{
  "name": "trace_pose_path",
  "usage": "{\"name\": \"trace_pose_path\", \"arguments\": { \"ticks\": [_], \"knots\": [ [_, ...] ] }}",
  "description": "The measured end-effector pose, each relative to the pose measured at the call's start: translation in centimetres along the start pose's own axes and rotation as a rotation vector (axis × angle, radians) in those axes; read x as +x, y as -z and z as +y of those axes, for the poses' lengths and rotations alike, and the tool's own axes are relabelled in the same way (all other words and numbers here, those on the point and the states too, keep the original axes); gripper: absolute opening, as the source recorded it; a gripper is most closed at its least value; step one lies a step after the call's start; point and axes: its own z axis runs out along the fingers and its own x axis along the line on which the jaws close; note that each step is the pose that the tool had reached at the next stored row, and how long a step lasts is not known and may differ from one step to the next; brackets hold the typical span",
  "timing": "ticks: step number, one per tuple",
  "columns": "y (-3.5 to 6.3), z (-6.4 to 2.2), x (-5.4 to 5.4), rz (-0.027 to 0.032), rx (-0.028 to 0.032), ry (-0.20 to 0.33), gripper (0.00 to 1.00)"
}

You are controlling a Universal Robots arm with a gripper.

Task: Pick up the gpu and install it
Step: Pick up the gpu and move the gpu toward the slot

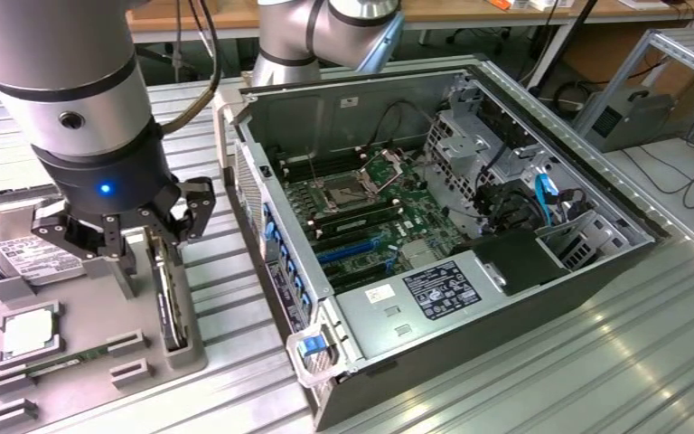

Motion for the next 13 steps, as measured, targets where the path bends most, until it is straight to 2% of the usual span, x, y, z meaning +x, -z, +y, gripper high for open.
{"name": "trace_pose_path", "arguments": {
  "ticks": [6, 13],
  "knots": [
    [-1.71, -0.07, 0.0, 0.0003, 0.0001, 0.000, 0.48],
    [-3.16, -0.13, 0.1, 0.0008, 0.0001, 0.000, 0.48]
  ]
}}
